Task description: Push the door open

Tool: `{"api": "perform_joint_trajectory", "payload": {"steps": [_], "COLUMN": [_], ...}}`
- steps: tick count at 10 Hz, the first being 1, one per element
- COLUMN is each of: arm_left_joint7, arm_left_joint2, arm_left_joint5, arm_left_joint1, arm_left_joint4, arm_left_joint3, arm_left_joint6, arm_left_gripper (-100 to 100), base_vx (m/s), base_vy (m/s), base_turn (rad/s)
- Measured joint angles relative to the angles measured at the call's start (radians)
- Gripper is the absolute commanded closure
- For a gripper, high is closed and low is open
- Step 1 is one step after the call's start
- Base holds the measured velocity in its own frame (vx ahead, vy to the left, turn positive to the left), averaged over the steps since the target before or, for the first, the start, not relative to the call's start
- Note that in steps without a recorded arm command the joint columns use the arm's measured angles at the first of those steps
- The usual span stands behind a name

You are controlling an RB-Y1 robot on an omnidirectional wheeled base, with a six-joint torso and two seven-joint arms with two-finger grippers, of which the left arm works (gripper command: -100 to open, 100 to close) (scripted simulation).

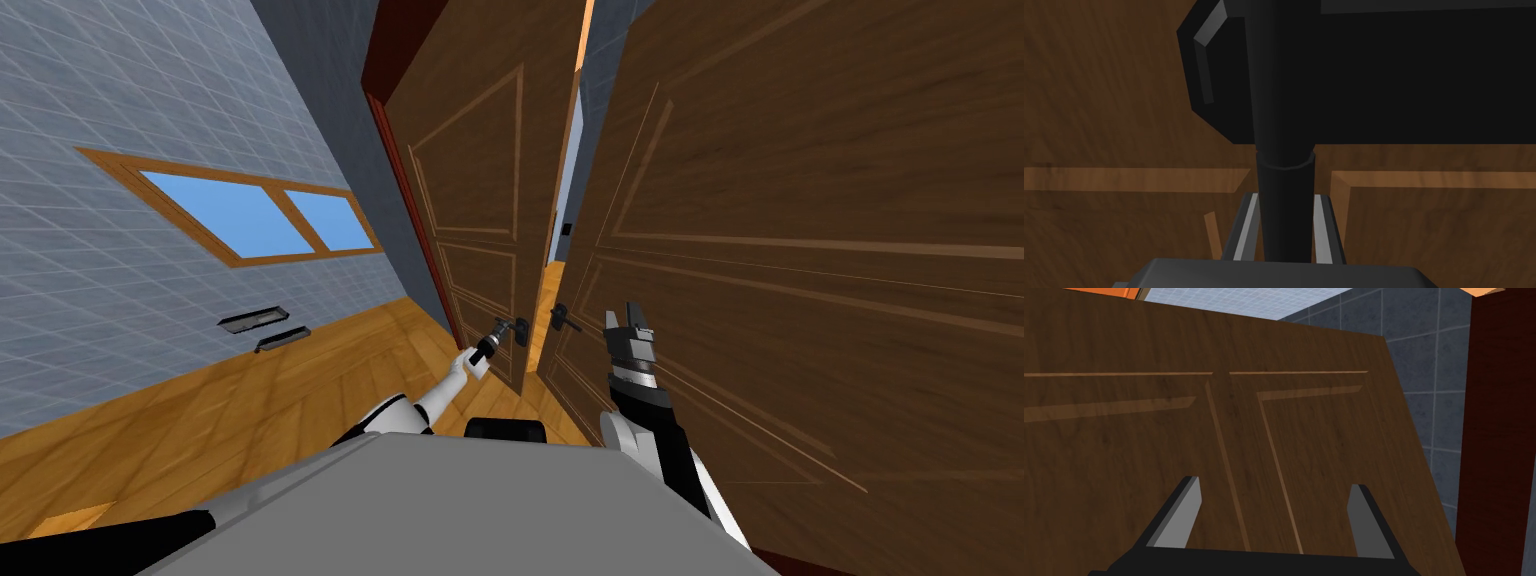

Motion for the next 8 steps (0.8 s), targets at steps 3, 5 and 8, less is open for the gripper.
{"api": "perform_joint_trajectory", "payload": {"steps": [3,5,8], "arm_left_joint7": [-0.012,-0.016,-0.040], "arm_left_joint2": [-0.008,-0.006,-0.006], "arm_left_joint5": [0.006,0.008,0.016], "arm_left_joint1": [-0.026,-0.023,-0.024], "arm_left_joint4": [0.047,0.037,0.043], "arm_left_joint3": [0.020,0.031,0.065], "arm_left_joint6": [-0.019,-0.008,-0.015], "arm_left_gripper": [100,100,100], "base_vx": [0.006,0.013,0.015], "base_vy": [0.002,0.018,0.004], "base_turn": [0.008,-0.129,-0.009]}}
